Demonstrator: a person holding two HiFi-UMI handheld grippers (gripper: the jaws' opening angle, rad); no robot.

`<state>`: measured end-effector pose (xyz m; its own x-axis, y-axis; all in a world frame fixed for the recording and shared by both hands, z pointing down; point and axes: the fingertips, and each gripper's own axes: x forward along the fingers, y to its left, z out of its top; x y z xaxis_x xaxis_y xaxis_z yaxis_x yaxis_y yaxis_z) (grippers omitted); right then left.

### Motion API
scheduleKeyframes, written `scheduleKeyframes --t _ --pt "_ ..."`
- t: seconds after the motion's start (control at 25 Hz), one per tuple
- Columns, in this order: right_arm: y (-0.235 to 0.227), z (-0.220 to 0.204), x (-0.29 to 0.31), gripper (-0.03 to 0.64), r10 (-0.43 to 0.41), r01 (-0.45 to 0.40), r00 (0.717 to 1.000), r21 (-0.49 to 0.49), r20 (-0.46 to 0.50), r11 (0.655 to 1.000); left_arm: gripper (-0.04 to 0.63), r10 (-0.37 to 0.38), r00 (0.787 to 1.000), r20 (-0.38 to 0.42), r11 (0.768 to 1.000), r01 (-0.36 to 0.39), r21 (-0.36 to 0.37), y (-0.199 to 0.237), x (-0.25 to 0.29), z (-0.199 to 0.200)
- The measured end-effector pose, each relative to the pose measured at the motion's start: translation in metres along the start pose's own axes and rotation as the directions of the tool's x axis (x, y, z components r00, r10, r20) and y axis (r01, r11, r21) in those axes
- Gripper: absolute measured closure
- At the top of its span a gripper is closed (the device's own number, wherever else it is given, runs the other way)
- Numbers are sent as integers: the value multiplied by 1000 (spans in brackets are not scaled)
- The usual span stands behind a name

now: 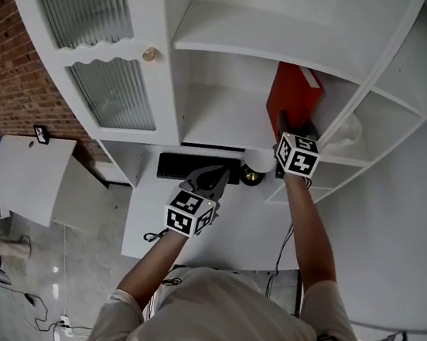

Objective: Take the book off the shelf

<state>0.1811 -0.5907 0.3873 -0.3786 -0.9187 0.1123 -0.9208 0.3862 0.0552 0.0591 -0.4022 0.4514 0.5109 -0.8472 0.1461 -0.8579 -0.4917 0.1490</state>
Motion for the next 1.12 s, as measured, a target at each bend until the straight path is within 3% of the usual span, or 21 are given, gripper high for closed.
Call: scheduleKeyframes --t 0.52,1.12 --pt "37 -4 -69 460 176 -177 984 35 29 984 601 97 995 23 995 -96 -23 5 -30 -18" --pt "89 -23 -156 460 183 -182 980 -19 72 983 601 141 989 50 989 -138 -42 34 -97 -25"
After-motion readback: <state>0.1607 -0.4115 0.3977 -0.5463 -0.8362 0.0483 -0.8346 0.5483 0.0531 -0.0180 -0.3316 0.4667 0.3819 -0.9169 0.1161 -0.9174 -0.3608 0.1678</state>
